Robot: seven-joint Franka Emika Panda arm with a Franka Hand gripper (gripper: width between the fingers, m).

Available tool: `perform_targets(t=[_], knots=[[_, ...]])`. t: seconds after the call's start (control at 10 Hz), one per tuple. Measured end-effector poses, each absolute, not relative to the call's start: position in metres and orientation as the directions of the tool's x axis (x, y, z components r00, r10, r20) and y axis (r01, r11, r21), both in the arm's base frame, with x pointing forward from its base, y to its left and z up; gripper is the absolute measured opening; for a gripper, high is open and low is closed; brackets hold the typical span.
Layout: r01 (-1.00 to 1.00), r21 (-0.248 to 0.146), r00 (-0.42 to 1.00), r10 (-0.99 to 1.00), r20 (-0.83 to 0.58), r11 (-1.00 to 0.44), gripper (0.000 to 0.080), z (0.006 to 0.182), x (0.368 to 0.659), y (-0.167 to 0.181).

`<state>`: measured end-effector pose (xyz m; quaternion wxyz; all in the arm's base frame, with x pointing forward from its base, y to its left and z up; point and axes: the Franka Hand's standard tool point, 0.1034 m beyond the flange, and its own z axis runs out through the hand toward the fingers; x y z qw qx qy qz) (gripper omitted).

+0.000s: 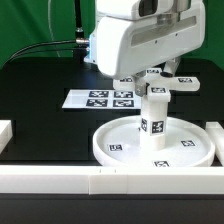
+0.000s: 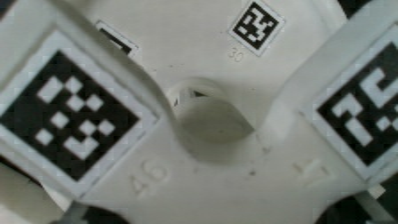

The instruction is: Assemble round table

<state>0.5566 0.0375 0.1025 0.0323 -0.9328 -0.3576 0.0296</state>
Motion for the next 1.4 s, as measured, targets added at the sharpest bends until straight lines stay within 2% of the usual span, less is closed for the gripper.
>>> perform_targets(t=[0.4,0.6,0.8,1.0,1.4], knots=[[0.665,-0.081,0.743,0.669,-0.032,-0.742,0.0452,0.1025,0.5566,0.0375],[0.610,-0.081,0.789,0.613,-0.034,-0.789,0.0452,0.1025,0.5567,0.0351],[0.391,-0.083,0.919,0.394,-0.026,-0.917,0.0452,0.1018,0.5564,0.0364],[0.183,-0.092,0.982,0.186,-0.021,-0.979,0.0452,0.1016,0.5569,0.0377],[-0.216,-0.089,0.976,-0.215,-0.017,-0.972,0.0452,0.1015,0.5586,0.0401]])
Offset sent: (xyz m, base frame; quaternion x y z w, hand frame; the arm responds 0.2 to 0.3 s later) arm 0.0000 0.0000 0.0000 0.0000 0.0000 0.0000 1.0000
